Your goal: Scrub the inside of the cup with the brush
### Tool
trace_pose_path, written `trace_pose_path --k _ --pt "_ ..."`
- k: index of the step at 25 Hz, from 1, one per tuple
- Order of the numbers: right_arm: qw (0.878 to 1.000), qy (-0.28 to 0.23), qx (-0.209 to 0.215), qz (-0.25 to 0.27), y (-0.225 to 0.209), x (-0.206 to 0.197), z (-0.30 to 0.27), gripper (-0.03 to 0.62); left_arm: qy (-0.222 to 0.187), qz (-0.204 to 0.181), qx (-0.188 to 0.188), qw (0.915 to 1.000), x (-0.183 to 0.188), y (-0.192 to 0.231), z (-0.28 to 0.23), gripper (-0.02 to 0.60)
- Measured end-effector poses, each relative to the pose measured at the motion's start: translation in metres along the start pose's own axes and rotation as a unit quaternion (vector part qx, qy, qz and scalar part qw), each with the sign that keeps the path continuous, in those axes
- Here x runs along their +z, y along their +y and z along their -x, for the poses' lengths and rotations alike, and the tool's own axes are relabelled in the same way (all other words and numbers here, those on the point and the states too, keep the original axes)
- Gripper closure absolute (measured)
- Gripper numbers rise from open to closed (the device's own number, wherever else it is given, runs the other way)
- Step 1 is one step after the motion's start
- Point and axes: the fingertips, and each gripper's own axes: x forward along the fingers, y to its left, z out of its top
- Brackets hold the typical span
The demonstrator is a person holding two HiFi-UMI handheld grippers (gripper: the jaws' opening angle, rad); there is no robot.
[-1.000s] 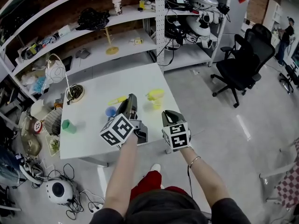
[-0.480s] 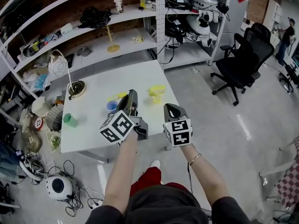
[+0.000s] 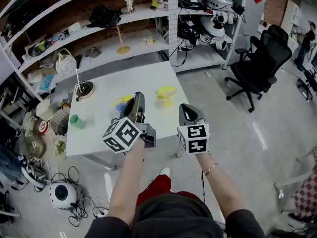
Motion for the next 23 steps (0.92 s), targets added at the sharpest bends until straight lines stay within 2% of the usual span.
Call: trace_pose_path --k 10,23 --pt "0.999 -0.034 0.009 -0.004 0.010 0.020 0.024 0.577 -0.024 -0.019 -0.007 0.9995 0.017 -0.016 0.028 0.541" --pt "0.998 -0.055 0.027 -0.008 0.021 0.035 0.037 0.577 -0.047 -0.031 0.003 0.9984 0.032 -0.027 0.054 0.541"
